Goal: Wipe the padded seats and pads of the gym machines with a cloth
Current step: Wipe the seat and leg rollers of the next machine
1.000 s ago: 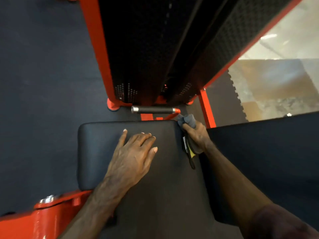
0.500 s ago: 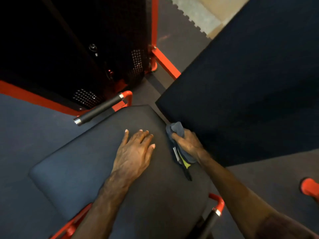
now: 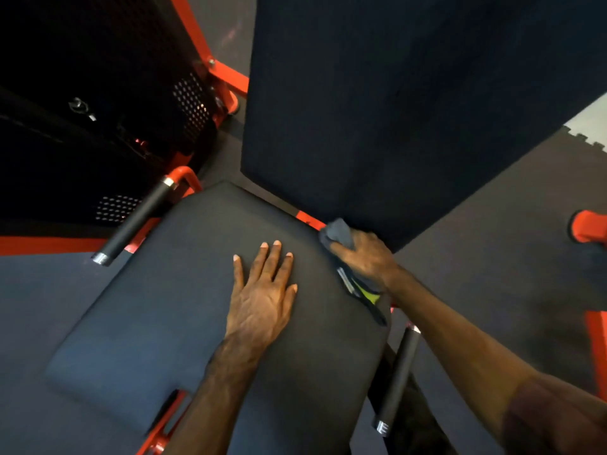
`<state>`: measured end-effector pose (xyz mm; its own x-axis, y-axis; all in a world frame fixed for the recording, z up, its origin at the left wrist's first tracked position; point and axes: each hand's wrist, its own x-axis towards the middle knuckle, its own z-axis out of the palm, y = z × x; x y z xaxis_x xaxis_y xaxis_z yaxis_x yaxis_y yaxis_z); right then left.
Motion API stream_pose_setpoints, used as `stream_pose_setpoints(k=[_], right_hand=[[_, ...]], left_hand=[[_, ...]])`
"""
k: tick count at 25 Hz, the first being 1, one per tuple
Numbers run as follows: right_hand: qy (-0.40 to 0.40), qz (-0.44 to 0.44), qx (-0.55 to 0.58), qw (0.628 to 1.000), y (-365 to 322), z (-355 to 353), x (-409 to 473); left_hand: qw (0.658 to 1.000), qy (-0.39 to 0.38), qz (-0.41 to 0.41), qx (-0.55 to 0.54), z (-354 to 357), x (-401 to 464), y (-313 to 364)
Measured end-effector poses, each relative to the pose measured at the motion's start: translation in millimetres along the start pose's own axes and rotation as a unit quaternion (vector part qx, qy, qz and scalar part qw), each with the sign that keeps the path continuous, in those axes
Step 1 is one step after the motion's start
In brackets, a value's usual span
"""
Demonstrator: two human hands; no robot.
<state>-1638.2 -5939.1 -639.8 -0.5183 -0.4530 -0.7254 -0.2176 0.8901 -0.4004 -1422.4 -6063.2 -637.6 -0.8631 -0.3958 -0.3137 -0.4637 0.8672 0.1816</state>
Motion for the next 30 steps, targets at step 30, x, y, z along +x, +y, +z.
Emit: stream_pose_setpoints(k=[30], right_hand=[[0.328, 0.156, 0.470, 0.805, 98.1, 109.8, -137.3]], left_hand=[[0.988, 0.012, 0.153, 0.022, 32.8, -124.4, 25.9]])
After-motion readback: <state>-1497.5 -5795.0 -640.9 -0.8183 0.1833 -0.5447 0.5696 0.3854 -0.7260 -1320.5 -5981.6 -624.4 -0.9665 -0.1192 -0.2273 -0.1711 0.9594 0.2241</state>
